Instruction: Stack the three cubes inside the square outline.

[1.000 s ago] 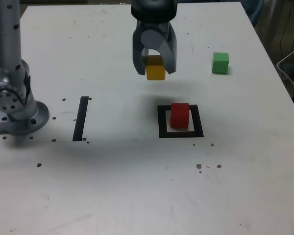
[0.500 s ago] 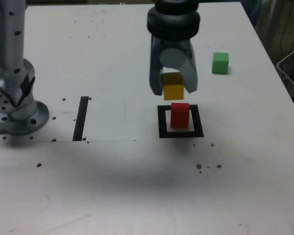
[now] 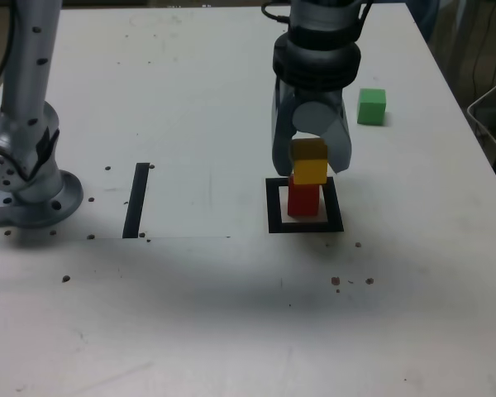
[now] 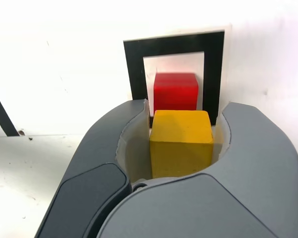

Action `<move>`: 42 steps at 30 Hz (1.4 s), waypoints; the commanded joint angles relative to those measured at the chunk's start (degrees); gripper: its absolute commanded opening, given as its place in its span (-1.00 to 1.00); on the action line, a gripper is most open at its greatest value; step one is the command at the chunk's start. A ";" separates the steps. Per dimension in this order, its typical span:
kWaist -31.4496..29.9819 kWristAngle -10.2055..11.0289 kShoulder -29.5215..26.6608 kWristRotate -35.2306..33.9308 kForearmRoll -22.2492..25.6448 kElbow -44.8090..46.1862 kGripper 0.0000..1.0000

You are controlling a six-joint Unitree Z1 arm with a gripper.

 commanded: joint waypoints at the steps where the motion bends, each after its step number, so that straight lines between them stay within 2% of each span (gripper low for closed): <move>1: 0.48 0.36 0.50 -0.25 -0.16 0.28 -0.92; 14: 1.34 0.35 0.97 -0.95 -0.71 1.39 -0.91; 32: 1.34 0.23 1.30 -0.19 -2.15 2.45 -0.77; 42: 1.34 -0.32 1.32 -0.33 -2.16 3.10 -0.51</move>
